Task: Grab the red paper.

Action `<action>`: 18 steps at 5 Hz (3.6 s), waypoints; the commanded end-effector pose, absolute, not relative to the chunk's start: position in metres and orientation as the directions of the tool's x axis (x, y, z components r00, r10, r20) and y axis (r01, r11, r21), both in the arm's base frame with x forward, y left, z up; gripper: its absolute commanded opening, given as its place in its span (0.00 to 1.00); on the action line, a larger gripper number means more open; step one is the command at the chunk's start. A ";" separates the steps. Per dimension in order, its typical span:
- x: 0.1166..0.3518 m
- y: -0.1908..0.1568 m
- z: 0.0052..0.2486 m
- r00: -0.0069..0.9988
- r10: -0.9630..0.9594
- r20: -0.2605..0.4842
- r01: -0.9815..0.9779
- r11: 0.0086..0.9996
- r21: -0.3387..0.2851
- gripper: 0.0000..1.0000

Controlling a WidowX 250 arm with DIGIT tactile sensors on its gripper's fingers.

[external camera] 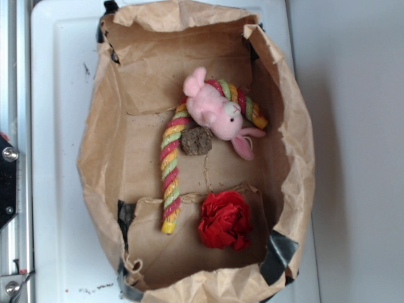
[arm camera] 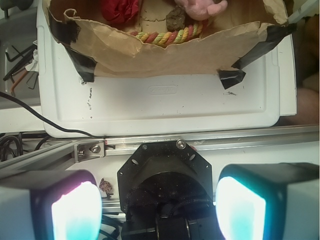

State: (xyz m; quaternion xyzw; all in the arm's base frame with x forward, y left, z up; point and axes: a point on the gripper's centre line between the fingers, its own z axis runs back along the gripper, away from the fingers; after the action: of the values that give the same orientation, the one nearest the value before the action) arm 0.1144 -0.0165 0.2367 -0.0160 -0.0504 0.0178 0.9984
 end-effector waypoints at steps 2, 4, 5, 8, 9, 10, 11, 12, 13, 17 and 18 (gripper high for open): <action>0.132 -0.018 0.233 0.994 0.060 0.092 -0.058 0.998 -0.019 1.00; 0.183 0.007 0.230 0.985 0.127 0.112 -0.127 0.992 -0.010 1.00; 0.199 0.013 0.232 0.982 0.130 0.134 -0.131 0.991 -0.006 1.00; 0.263 0.028 0.220 0.977 0.047 0.206 -0.048 0.999 -0.002 1.00; 0.282 0.030 0.214 0.979 -0.004 0.204 0.005 1.000 -0.003 1.00; 0.289 0.033 0.201 0.979 -0.062 0.196 0.064 0.998 -0.006 1.00; 0.289 0.033 0.201 0.979 -0.062 0.196 0.064 0.998 -0.006 1.00; 0.289 0.033 0.201 0.979 -0.062 0.196 0.064 0.998 -0.006 1.00; 0.289 0.033 0.201 0.979 -0.062 0.196 0.064 0.998 -0.006 1.00; 0.296 0.012 0.154 0.861 -0.499 0.102 0.494 0.867 0.066 1.00; 0.294 0.002 0.140 0.806 -0.586 0.085 0.579 0.810 0.096 1.00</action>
State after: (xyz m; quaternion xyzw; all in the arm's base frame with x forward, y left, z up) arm 0.2919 0.0052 0.1264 0.0223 -0.0348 -0.2997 0.9531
